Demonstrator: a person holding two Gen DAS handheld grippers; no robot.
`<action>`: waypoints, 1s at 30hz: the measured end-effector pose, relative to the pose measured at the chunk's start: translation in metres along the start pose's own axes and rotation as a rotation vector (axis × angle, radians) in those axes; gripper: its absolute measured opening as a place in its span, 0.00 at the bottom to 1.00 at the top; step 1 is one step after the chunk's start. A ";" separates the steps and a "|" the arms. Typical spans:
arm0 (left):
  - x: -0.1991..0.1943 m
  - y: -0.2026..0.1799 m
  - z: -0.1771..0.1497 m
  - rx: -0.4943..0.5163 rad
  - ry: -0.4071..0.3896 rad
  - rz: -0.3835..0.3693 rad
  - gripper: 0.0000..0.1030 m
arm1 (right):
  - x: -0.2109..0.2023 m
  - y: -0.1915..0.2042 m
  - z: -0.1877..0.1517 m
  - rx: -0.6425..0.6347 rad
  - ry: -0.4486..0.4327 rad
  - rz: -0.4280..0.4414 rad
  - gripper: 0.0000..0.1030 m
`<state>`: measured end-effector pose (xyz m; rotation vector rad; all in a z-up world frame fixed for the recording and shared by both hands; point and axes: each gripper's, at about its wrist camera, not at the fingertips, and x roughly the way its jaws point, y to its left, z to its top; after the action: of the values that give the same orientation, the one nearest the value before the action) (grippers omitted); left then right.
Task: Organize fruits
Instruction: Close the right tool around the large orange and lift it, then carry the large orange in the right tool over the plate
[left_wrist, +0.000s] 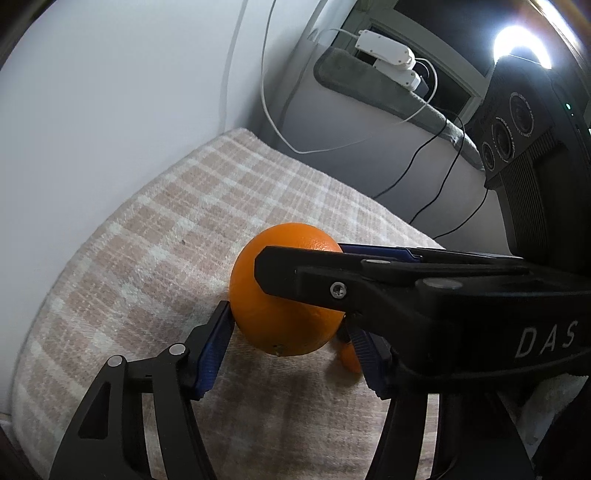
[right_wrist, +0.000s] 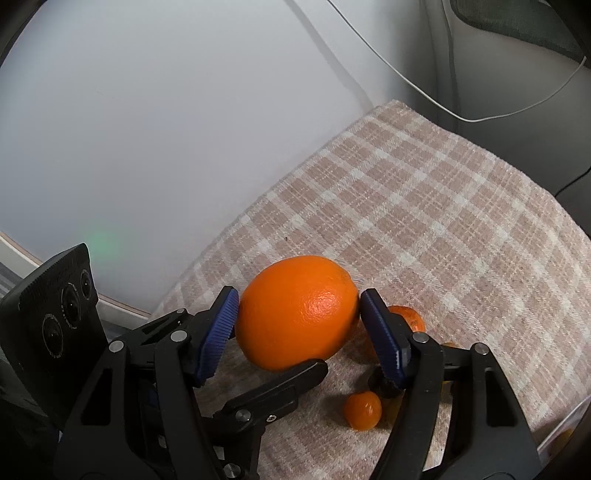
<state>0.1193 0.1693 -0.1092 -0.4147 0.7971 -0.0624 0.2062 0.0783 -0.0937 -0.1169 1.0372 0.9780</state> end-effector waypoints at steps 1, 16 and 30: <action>-0.002 -0.002 0.000 0.003 -0.005 0.000 0.60 | -0.003 0.001 -0.001 0.000 -0.004 0.000 0.69; -0.030 -0.046 -0.003 0.070 -0.061 -0.033 0.60 | -0.064 0.005 -0.025 -0.008 -0.082 -0.027 0.69; -0.034 -0.104 -0.020 0.139 -0.062 -0.107 0.61 | -0.123 -0.011 -0.059 0.027 -0.136 -0.064 0.69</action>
<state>0.0914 0.0743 -0.0586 -0.3254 0.7048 -0.2027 0.1569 -0.0352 -0.0347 -0.0601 0.9163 0.9013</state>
